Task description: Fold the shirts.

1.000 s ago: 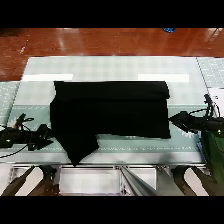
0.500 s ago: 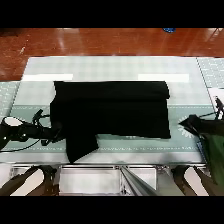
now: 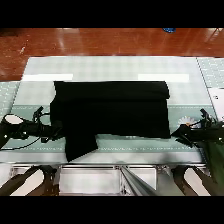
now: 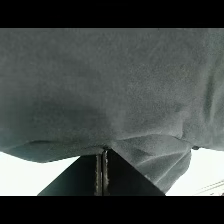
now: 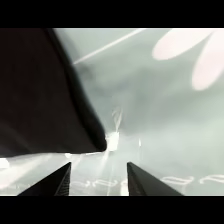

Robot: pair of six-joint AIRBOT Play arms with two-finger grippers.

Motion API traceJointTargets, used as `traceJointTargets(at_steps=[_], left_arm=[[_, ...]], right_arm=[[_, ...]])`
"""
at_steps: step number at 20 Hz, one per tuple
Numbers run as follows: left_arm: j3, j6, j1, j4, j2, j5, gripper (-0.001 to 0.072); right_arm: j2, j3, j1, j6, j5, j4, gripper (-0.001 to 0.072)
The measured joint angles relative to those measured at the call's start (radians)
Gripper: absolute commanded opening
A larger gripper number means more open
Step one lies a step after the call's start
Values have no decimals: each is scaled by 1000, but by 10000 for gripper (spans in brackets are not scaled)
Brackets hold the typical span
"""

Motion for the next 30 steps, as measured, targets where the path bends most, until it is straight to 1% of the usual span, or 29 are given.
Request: traceJointTargets(at_steps=[2, 5, 6, 7, 8, 9, 11, 13, 16, 19, 24, 30], left_arm=[[0, 1, 0, -1, 0, -1, 24], [0, 1, 0, -4, 0, -7, 24], [0, 1, 0, -4, 0, -7, 24], [0, 1, 0, -4, 0, -8, 25], [0, 1, 0, -4, 0, -9, 25], [2, 1, 0, -4, 0, -9, 25], [14, 6, -1, 2, 0, -6, 24], [52, 12, -1, 0, -1, -6, 24], [162, 16, -1, -9, -2, -18, 24], [300, 7, -2, -25, -41, -24, 24], [570, -8, -34, -77, -233, -21, 24], [878, -59, -87, -97, -512, -25, 24]], right_arm=[[-37, -2, 33, 0, -27, 16, 410], [-101, -2, 90, -1, -97, 80, 409], [-125, -2, 110, -6, -118, 118, 360], [-147, -1, 128, -16, -150, 158, 267], [-171, 1, 145, -29, -183, 190, 166], [-192, 8, 161, -48, -208, 212, 20], [-226, 39, 188, -107, -219, 243, 19], [-240, 91, 200, -153, -185, 268, 19], [-246, 198, 205, -183, -136, 273, 19], [-272, 329, 207, -176, -118, 258, 19], [-397, 537, 209, -153, -135, 256, 19], [-611, 755, 224, -138, -175, 292, 19]])
